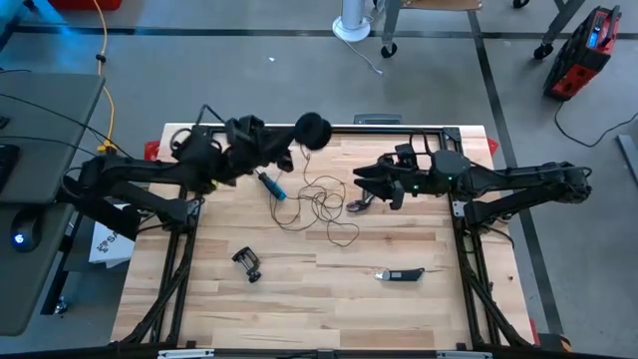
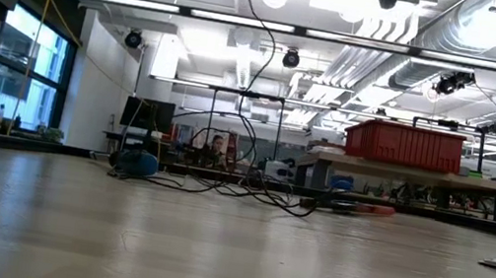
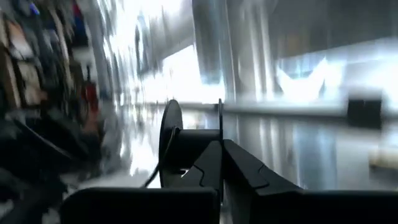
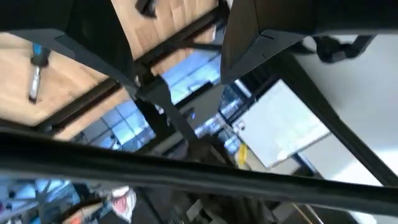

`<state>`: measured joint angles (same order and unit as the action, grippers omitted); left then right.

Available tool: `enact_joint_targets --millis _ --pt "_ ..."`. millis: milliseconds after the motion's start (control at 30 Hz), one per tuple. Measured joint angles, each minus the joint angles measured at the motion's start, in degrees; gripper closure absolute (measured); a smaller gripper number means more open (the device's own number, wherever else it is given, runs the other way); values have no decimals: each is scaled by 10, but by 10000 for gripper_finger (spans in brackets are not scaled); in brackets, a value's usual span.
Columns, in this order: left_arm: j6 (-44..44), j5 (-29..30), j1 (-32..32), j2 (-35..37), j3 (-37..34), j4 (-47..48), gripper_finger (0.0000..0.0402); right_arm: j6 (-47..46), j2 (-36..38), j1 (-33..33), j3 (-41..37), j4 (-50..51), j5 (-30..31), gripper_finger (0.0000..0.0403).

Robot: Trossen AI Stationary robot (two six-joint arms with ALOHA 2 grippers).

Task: Coil cords
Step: Coil the black wire onto the black spool

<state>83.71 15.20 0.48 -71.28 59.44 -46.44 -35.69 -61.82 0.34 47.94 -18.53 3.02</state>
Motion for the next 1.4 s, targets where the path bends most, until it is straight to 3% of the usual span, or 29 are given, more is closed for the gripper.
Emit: enact_joint_targets --millis 200,333,467,567,700,867,967,1067,1400 --pt "41 142 -29 -35 41 6 401 1 -12 0 0 -60 0 171" --pt "15 165 -36 -62 108 18 401 -3 -23 0 0 -70 0 171" --pt "-37 95 -22 -70 159 86 401 -19 -34 0 0 -81 0 171" --pt "-121 -30 10 -61 169 149 401 -8 -40 0 0 -109 -2 171" --pt "-243 -224 62 -53 170 190 401 111 -52 0 46 -90 -26 171" --pt "-355 -344 90 -52 169 177 401 287 -95 -1 183 102 -26 171" --pt "-424 -368 98 -43 169 188 401 354 -133 -4 270 240 16 171" --pt "-467 -370 102 -29 169 205 401 389 -166 -5 333 302 58 171" --pt "-523 -367 91 1 169 213 401 420 -247 -32 405 274 53 171"
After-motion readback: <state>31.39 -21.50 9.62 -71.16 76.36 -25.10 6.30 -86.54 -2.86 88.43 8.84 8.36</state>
